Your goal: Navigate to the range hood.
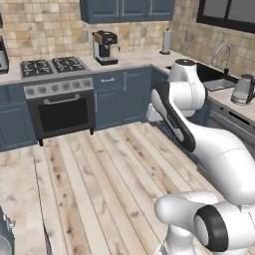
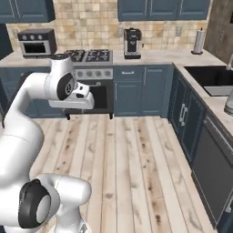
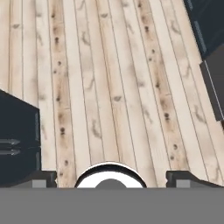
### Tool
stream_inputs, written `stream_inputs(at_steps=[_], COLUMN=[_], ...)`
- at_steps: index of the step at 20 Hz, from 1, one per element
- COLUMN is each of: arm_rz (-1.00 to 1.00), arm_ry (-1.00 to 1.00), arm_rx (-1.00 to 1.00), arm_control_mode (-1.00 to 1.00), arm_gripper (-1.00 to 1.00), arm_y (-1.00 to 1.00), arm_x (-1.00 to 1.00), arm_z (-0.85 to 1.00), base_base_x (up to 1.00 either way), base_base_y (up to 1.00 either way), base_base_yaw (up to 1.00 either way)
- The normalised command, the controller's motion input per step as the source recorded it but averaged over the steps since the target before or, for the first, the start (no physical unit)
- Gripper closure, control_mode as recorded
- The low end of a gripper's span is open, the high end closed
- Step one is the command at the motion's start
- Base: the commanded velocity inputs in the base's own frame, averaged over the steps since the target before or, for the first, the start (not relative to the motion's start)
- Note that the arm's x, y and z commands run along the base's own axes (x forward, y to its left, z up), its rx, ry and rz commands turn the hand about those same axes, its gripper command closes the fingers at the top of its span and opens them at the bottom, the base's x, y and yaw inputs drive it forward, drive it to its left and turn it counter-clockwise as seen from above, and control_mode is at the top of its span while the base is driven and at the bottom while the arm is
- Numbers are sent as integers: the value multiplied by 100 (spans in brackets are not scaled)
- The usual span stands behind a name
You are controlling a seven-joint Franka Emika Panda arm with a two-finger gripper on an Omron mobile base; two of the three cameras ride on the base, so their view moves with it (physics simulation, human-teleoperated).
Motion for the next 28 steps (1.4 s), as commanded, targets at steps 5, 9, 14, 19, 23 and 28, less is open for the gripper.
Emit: stream_inputs(at_steps=[5,9,14,19,23,28], arm_rz=[0,0,0,0,0,0], arm_ry=[0,0,0,0,0,0], arm_rx=[0,0,0,0,0,0], arm_control_mode=[100,100,100,100,100,100], arm_gripper=[-100,-100,-100,-100,-100,-100], arm_y=[0,0,0,0,0,0], arm_x=[0,0,0,0,0,0], arm_z=[0,0,0,0,0,0], base_base_x=[100,100,100,100,100,100], base_base_y=[33,-1,4,25,50,53], base_base_yaw=[2,22,16,5,9,12])
